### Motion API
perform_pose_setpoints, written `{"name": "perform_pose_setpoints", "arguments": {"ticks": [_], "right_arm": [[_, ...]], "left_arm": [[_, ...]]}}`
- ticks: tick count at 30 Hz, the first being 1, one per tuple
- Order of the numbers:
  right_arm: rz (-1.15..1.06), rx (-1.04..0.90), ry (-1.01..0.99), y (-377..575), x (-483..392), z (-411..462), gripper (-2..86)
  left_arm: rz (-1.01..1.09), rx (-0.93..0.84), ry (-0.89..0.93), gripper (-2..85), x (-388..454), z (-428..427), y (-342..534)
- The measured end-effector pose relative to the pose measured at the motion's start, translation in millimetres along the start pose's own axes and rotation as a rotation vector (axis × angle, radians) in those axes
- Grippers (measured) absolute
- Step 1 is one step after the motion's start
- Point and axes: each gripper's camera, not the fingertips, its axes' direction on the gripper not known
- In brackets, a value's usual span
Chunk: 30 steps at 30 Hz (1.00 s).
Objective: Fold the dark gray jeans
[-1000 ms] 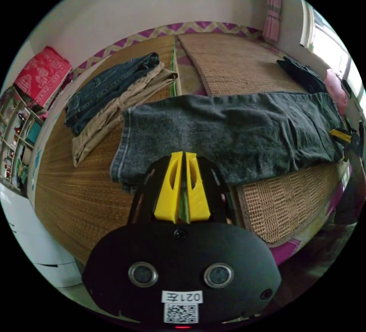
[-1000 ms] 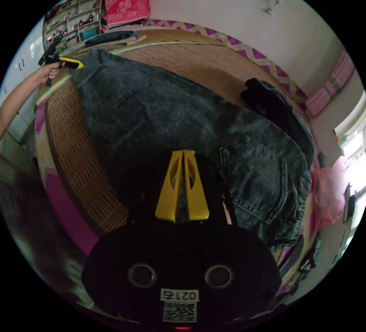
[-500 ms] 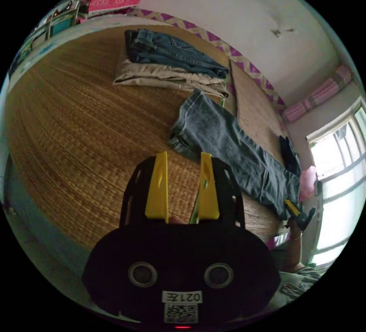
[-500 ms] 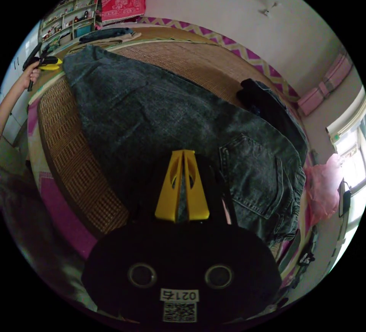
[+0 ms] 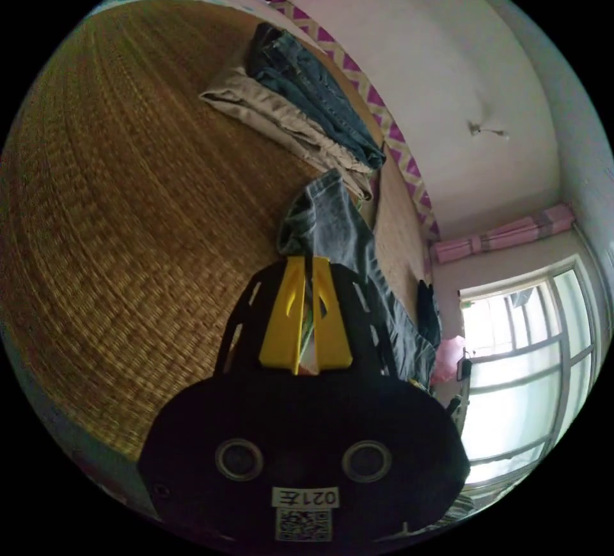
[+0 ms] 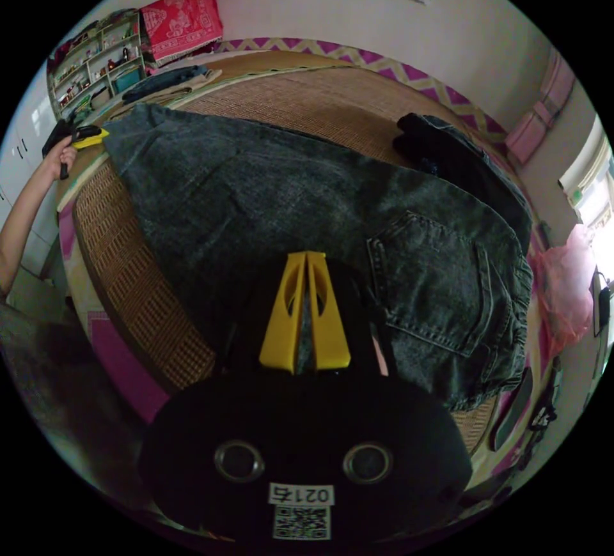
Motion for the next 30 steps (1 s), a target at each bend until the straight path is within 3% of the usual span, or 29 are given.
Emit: {"name": "perform_pose_setpoints", "arguments": {"ticks": [5,8,12,16,22,27,30], "right_arm": [[-0.010,0.008,0.015,7.2,5.5,-3.8,-0.8],[0.036,0.089,0.004,20.3,19.1,-18.1,-0.8],[0.124,0.136,-0.005,54.2,43.3,-44.5,-0.7],[0.209,0.091,-0.049,97.9,63.4,-61.8,-0.7],[0.238,0.104,-0.082,152.1,78.3,-82.3,-0.6],[0.253,0.128,-0.115,174.8,93.8,-90.6,-0.3],[0.359,0.162,-0.139,184.0,121.2,-95.3,0.7]], "left_arm": [[0.276,0.124,-0.025,-0.8,103.2,-29.4,35.7],[0.551,0.186,-0.081,-0.8,199.8,-28.6,81.2],[0.957,0.207,-0.100,-0.7,330.2,18.6,177.4],[1.188,0.049,-0.042,-0.6,409.0,116.5,280.0],[1.309,-0.317,-0.221,-0.5,407.8,293.2,402.5],[1.227,-0.270,-0.121,0.0,399.6,292.8,413.6],[1.297,-0.408,-0.165,1.6,394.7,320.6,433.8]]}}
